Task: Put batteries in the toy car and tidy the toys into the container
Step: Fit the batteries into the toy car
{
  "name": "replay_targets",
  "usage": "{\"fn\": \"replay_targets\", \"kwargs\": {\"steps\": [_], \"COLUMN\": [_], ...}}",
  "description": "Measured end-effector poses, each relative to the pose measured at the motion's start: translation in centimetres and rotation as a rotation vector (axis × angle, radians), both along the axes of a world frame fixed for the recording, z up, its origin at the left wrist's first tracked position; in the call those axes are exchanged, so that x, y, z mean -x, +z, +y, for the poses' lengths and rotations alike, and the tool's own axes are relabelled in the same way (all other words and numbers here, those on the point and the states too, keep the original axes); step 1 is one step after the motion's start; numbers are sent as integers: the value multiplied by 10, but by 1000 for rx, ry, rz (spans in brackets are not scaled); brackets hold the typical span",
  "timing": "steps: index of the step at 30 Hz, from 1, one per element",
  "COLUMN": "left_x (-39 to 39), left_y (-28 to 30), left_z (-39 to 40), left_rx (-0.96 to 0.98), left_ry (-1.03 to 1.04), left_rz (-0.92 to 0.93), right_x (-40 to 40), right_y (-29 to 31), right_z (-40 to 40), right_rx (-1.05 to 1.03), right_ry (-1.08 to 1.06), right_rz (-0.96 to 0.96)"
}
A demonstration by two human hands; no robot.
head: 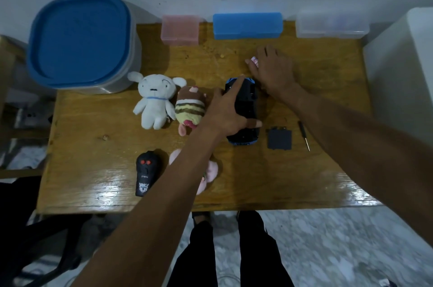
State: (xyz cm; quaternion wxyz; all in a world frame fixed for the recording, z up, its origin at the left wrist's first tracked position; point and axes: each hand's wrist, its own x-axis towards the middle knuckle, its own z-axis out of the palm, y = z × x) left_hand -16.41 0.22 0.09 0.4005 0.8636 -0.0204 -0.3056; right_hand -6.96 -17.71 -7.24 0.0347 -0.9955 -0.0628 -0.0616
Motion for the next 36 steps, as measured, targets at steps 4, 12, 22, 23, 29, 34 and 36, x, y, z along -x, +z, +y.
{"fn": "replay_targets", "kwargs": {"steps": [4,12,22,23,29,34,36], "left_x": [7,10,21,24,26,20,20], "left_y": [4,6,18,18,33,41,42], "left_z": [3,-5,-1,0,3,6,7], "left_rx": [-51,-33,309,366,531,492,492], "left_ry": [-65,-37,167,205,255,249,243], "left_rz": [43,63,149,150,78,-26,-54], "right_x": [4,10,47,50,65,72,75], "right_y": [7,48,130,134,145,146,144], "right_z": [3,8,20,23,31,35,39], "right_rx": [-15,-297,-933,-921,-874,-926,-915], "right_ry": [43,-212,-470,-435,-256,-262,-287], "right_rz": [35,245,424,417,350,216,164]}}
